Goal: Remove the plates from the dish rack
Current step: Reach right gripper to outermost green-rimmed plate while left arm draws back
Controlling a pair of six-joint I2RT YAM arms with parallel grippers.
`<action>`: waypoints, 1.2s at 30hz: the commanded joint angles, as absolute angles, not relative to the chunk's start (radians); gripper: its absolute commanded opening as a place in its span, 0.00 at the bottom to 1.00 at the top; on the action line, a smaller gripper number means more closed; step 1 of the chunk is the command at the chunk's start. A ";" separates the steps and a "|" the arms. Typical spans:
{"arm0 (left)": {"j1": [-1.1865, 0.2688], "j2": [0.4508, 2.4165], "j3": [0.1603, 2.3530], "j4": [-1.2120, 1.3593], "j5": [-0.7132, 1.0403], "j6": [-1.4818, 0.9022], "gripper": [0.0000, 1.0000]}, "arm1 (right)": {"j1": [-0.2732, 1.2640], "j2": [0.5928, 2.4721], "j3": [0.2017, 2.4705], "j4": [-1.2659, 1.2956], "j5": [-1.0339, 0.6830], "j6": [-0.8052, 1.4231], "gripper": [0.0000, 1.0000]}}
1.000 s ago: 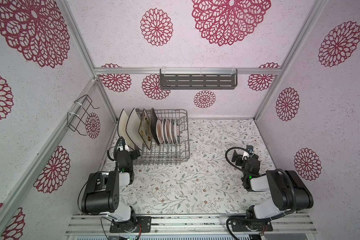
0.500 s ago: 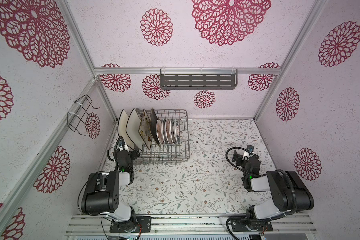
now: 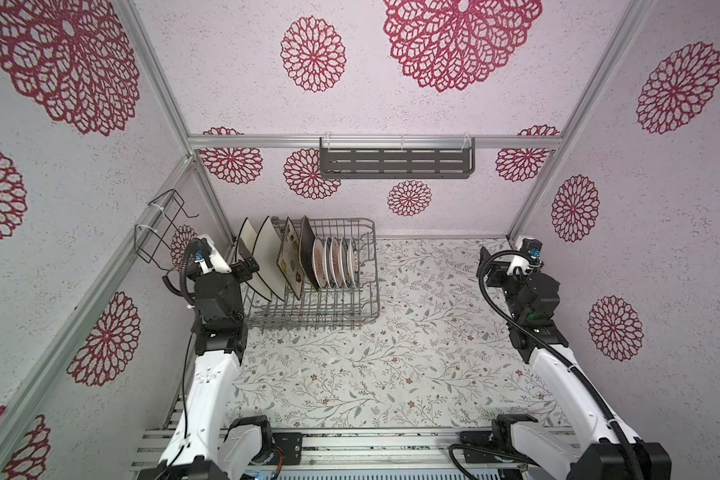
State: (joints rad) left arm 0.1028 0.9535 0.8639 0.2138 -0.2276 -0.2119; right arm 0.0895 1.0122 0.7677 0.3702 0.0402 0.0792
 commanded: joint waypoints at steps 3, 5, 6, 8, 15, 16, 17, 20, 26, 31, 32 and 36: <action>0.095 0.842 1.047 -0.168 -0.058 -0.155 0.97 | 0.233 1.066 0.914 0.201 -0.077 0.127 0.94; 0.065 0.794 1.082 -0.278 -0.042 -0.140 0.97 | 0.320 1.135 1.003 0.144 -0.060 0.105 0.94; 0.025 0.758 1.073 -0.304 -0.059 -0.121 0.97 | 0.361 1.171 1.047 0.130 -0.061 0.105 0.92; -0.001 0.677 1.052 -0.369 0.005 -0.127 0.97 | 0.422 1.247 1.120 0.119 -0.082 0.112 0.90; -0.031 0.388 0.909 -0.617 0.126 -0.021 0.97 | 0.574 1.495 1.344 0.108 -0.123 0.127 0.86; -0.039 0.344 0.886 -0.642 0.119 -0.017 0.97 | 0.592 1.529 1.373 0.099 -0.120 0.123 0.86; -0.047 0.310 0.869 -0.658 0.120 -0.014 0.97 | 0.606 1.557 1.397 0.093 -0.114 0.121 0.86; -0.055 0.206 0.837 -0.708 0.155 -0.009 0.97 | 0.642 1.644 1.459 0.080 -0.102 0.117 0.85; -0.055 0.103 0.815 -0.828 0.218 0.005 0.97 | 0.684 1.807 1.555 0.078 -0.078 0.143 0.81; -0.060 0.072 0.806 -0.868 0.312 0.009 0.97 | 0.702 1.908 1.620 0.074 -0.053 0.169 0.77; -0.070 0.070 0.807 -0.871 0.296 0.002 0.97 | 0.704 1.925 1.633 0.068 -0.050 0.169 0.76; -0.080 0.053 0.798 -0.857 0.315 0.005 0.97 | 0.715 1.985 1.688 0.038 -0.016 0.170 0.71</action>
